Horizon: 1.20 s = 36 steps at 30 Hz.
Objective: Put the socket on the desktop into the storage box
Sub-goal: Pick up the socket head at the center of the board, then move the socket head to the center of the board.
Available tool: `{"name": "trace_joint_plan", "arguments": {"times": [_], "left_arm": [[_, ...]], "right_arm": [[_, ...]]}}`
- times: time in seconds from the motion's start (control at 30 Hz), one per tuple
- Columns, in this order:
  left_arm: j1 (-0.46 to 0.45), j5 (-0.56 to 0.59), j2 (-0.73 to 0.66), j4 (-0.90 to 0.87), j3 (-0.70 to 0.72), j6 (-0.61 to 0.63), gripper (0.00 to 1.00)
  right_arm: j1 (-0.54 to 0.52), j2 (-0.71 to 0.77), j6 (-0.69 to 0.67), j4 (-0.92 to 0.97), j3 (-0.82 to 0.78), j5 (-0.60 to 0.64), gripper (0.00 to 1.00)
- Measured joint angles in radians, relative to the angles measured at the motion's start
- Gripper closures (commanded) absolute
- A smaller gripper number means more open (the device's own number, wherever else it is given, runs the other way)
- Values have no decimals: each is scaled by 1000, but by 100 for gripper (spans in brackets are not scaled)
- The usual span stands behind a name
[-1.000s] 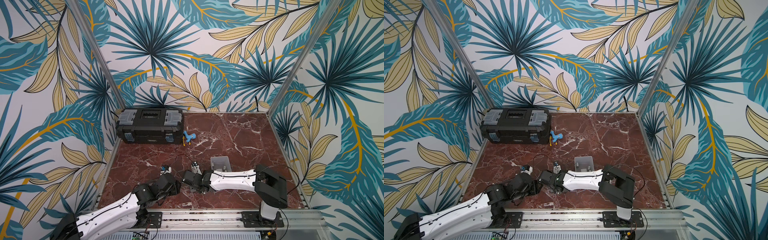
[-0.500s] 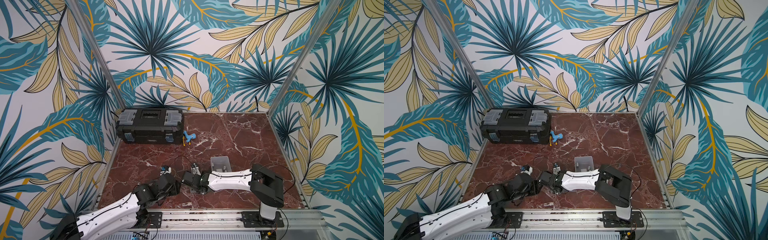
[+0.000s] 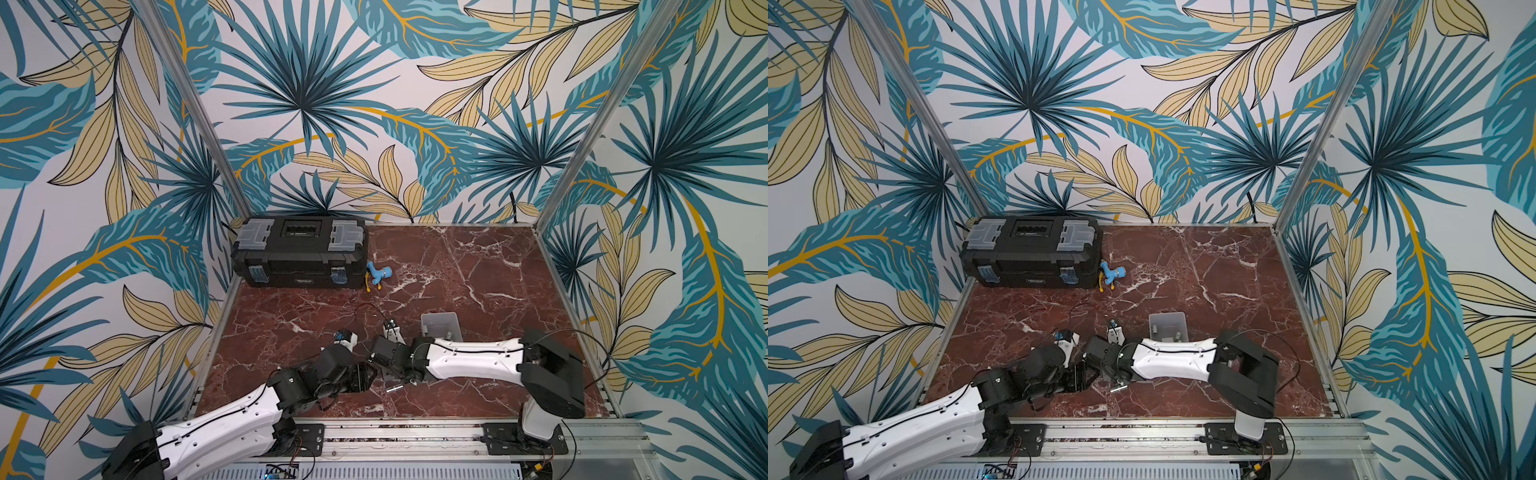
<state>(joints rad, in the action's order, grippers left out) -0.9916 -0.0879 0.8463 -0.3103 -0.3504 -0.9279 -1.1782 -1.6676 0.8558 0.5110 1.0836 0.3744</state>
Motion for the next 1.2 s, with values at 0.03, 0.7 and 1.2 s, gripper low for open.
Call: {"name": "trace_joint_plan", "arguments": {"times": [0.03,0.7,1.2], "left_arm": [[-52,-13,43,-3,-24,24,41],[-294,89,570,-69,-296,116,47],[-366,249,702,-214,-429,87,59]], "right_arm": [[0,65,1,10,-13,17,91],[43,523,110,223,-219,153,92],[74,623,121,229,-289,157,92]]}}
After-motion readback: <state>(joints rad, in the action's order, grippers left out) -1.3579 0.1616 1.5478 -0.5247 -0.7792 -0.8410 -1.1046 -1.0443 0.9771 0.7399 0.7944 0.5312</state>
